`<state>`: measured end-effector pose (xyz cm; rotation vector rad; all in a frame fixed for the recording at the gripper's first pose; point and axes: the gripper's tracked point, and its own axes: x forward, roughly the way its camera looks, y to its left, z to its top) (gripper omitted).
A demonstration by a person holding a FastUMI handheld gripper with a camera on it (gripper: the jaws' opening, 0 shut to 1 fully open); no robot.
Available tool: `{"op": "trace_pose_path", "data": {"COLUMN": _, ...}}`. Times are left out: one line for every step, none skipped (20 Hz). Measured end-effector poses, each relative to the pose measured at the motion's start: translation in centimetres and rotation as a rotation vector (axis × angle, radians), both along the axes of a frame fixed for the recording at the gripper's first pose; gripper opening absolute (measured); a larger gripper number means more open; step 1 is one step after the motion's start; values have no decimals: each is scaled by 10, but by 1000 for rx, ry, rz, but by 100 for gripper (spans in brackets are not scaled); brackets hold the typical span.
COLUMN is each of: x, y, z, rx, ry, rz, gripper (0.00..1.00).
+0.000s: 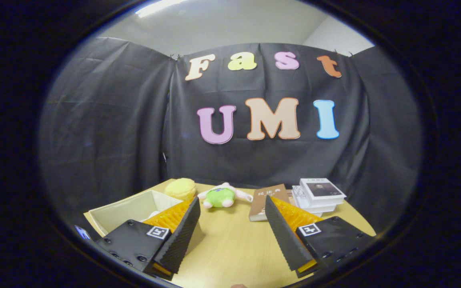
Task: Open the storage box then place both shoes into the box .Put the left shoe in first, then the right shoe, with the right side of both shoes facing outward in a uniform manner.
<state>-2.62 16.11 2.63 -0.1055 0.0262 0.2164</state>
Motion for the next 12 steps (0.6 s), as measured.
{"op": "trace_pose_path", "data": {"x": -2, "y": -3, "z": 1, "rx": 10, "ry": -10, "rz": 0, "gripper": 100}}
{"op": "trace_pose_path", "data": {"x": -4, "y": -4, "z": 3, "rx": 27, "ry": -16, "rz": 2, "gripper": 100}}
{"op": "trace_pose_path", "data": {"x": -5, "y": -5, "z": 4, "rx": 42, "ry": -19, "rz": 5, "gripper": 100}}
{"op": "trace_pose_path", "data": {"x": -6, "y": -6, "z": 7, "rx": 52, "ry": -27, "rz": 7, "gripper": 100}}
{"op": "trace_pose_path", "data": {"x": -5, "y": -10, "z": 8, "rx": 58, "ry": -36, "rz": 6, "gripper": 100}}
{"op": "trace_pose_path", "data": {"x": -6, "y": -13, "z": 11, "rx": 60, "ry": -44, "rz": 3, "gripper": 100}}
{"op": "trace_pose_path", "data": {"x": -6, "y": -17, "z": 8, "rx": 64, "ry": -48, "rz": 3, "gripper": 100}}
{"op": "trace_pose_path", "data": {"x": -5, "y": -17, "z": 9, "rx": 72, "ry": -54, "rz": 5, "gripper": 100}}
{"op": "trace_pose_path", "data": {"x": -6, "y": -16, "z": 10, "rx": 81, "ry": -57, "rz": 9, "gripper": 100}}
{"op": "trace_pose_path", "data": {"x": -6, "y": -16, "z": 12, "rx": 87, "ry": -60, "rz": 14, "gripper": 100}}
{"op": "trace_pose_path", "data": {"x": -6, "y": -15, "z": 13, "rx": 88, "ry": -65, "rz": 20, "gripper": 100}}
{"op": "trace_pose_path", "data": {"x": -6, "y": -14, "z": 14, "rx": 86, "ry": -71, "rz": 25, "gripper": 100}}
